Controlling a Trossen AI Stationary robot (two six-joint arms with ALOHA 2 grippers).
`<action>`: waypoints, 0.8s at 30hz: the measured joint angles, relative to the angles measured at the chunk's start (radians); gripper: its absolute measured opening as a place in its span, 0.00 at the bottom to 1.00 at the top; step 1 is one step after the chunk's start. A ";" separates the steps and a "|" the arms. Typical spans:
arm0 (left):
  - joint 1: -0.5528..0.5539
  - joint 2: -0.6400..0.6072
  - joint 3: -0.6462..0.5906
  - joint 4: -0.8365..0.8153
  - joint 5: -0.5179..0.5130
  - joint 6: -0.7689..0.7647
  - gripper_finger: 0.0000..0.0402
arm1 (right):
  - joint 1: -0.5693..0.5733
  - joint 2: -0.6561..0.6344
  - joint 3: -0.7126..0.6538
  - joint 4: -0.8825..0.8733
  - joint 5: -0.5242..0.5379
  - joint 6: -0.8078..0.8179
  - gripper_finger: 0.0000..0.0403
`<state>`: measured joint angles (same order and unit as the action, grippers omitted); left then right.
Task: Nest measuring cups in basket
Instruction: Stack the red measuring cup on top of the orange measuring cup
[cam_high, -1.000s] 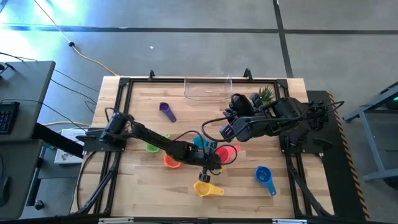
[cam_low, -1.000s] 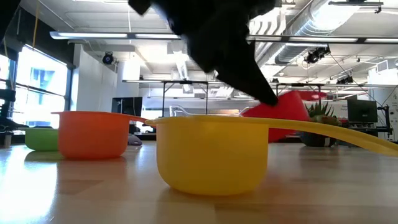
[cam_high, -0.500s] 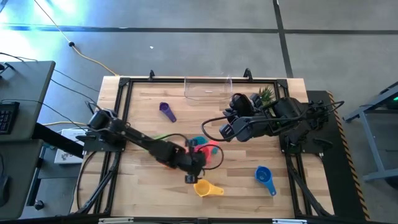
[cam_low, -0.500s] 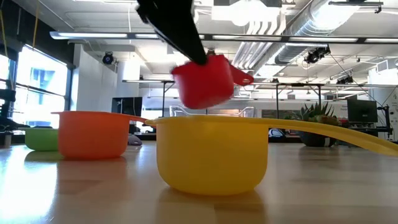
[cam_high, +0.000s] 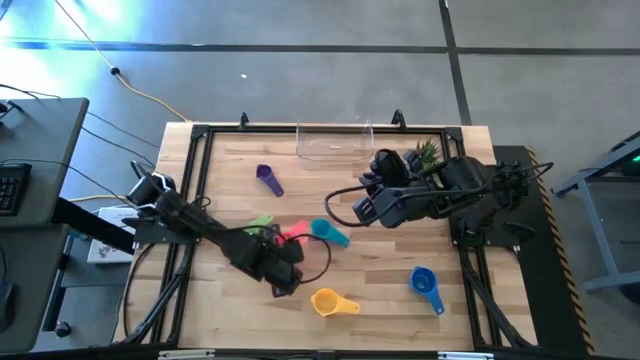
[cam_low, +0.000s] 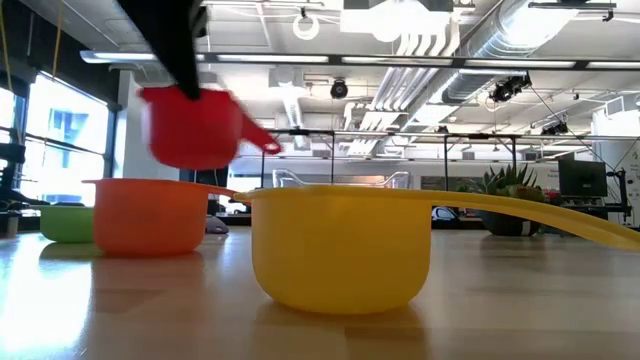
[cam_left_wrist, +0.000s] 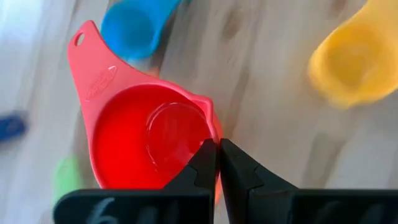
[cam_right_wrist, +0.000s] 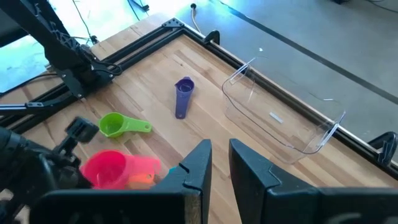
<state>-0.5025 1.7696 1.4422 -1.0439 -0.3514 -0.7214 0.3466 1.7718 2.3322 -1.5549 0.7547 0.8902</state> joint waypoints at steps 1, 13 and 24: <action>-0.006 -0.001 -0.004 -0.014 0.000 -0.019 0.00 | 0.000 0.000 0.000 0.001 0.000 0.000 0.12; -0.035 -0.001 -0.007 -0.046 0.006 -0.097 0.00 | 0.000 0.000 0.000 0.002 -0.007 0.003 0.12; -0.028 0.028 -0.008 -0.059 0.012 -0.080 0.00 | 0.001 0.000 0.000 0.000 -0.030 0.000 0.12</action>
<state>-0.5301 1.7980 1.4343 -1.1030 -0.3397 -0.8017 0.3477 1.7718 2.3322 -1.5551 0.7246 0.8902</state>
